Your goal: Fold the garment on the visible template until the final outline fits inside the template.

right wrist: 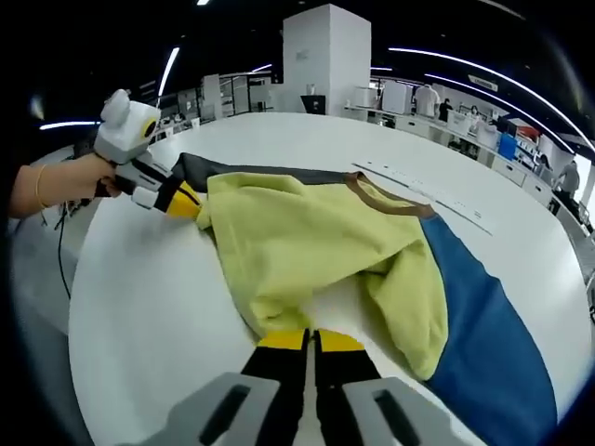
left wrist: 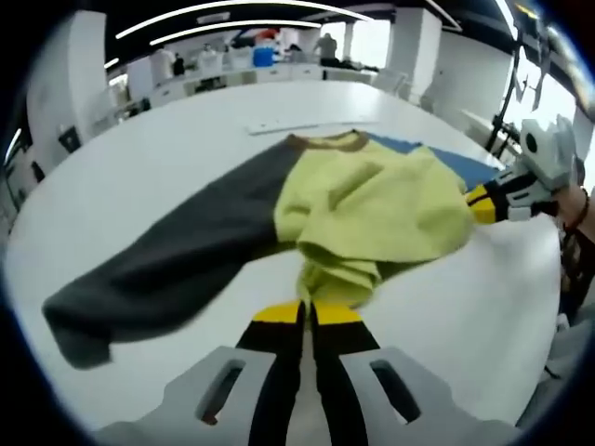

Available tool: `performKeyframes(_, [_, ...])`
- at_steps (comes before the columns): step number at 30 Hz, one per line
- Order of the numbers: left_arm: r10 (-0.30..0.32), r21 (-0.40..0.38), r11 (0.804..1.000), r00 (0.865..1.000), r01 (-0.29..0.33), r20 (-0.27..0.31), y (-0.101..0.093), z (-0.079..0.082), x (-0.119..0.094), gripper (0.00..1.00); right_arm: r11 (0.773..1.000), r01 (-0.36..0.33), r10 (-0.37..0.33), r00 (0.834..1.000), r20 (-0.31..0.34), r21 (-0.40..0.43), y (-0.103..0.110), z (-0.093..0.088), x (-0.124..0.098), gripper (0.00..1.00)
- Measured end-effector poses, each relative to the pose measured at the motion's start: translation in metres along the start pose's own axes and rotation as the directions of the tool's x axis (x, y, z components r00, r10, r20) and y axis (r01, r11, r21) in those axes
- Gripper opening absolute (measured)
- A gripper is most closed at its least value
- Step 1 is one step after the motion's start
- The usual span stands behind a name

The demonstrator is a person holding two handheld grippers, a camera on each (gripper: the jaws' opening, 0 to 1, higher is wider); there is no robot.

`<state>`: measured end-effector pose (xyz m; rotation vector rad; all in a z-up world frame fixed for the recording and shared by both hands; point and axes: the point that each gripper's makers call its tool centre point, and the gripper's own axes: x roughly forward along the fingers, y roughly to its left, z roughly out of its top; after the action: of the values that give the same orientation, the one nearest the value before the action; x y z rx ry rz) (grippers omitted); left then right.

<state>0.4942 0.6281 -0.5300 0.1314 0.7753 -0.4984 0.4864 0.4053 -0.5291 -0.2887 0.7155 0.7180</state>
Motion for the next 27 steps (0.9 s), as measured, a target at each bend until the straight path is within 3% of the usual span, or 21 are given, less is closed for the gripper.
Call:
performKeyframes(9, [-0.017, 0.033, 0.999, 1.0, 0.017, 0.001, -0.017, -0.006, -0.02, 0.0, 0.993, 0.108, -0.108, 0.994, -0.003, 0.05, -0.009, -0.021, -0.037, 0.0])
performKeyframes(18, [-0.024, 0.055, 0.998, 1.0, 0.024, -0.001, -0.02, -0.013, -0.041, 0.0, 0.965, 0.227, -0.227, 0.974, -0.021, 0.13, -0.022, -0.041, -0.075, 0.0])
performKeyframes(23, [-0.026, 0.04, 0.999, 0.999, 0.027, -0.02, -0.026, -0.023, -0.058, 0.0, 0.951, 0.257, -0.253, 0.966, -0.043, 0.17, -0.016, -0.054, -0.091, 0.0])
performKeyframes(27, [-0.059, -0.007, 0.998, 0.998, 0.059, -0.02, -0.042, -0.032, -0.071, 0.0, 0.943, 0.263, -0.26, 0.965, -0.044, 0.204, -0.002, -0.063, -0.104, 0.0])
